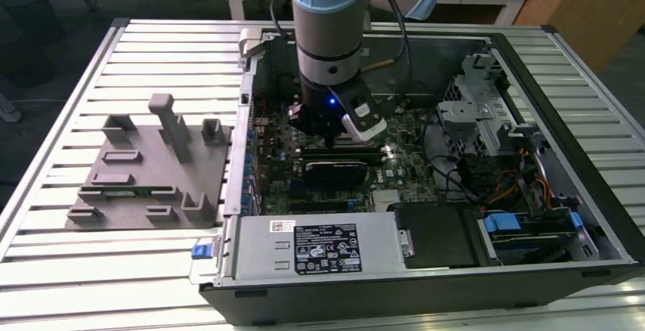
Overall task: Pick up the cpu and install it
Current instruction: 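Install the second cpu locking lever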
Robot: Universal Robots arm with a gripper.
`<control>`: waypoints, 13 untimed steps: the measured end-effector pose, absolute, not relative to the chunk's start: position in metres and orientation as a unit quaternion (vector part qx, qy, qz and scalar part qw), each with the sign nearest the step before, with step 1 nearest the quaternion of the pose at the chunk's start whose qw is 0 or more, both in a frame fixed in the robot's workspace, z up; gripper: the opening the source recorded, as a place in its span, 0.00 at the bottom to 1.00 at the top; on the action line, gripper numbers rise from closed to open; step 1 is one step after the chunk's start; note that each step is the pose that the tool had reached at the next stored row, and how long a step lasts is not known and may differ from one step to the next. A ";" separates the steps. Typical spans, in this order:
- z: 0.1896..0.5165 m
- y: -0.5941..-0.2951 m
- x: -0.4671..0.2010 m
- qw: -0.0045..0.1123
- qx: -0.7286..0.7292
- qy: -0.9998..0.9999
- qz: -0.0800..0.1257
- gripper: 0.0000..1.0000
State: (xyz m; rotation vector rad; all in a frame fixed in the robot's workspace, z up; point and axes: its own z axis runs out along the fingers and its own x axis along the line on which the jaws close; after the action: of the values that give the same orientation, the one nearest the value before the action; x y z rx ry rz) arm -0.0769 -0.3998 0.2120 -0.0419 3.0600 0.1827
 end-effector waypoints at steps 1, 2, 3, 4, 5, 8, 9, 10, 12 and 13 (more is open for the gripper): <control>0.212 -0.400 -0.077 0.038 -0.014 0.997 0.059 0.11; 0.212 -0.400 -0.077 0.038 -0.014 0.997 0.059 0.11; 0.212 -0.400 -0.077 0.038 -0.014 0.997 0.059 0.11; 0.212 -0.401 -0.077 0.038 -0.014 0.997 0.061 0.11; 0.212 -0.402 -0.077 0.038 -0.014 0.997 0.065 0.11; 0.211 -0.406 -0.077 0.038 -0.013 0.996 0.083 0.11; 0.211 -0.407 -0.078 0.038 -0.013 0.995 0.086 0.11; 0.210 -0.408 -0.078 0.038 -0.013 0.995 0.088 0.11; 0.208 -0.409 -0.079 0.038 -0.012 0.995 0.090 0.11; 0.207 -0.409 -0.079 0.038 -0.012 0.995 0.090 0.11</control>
State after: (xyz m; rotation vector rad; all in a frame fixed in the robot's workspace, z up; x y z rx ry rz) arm -0.0794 -0.4093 0.2071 -0.0382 3.0520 0.2774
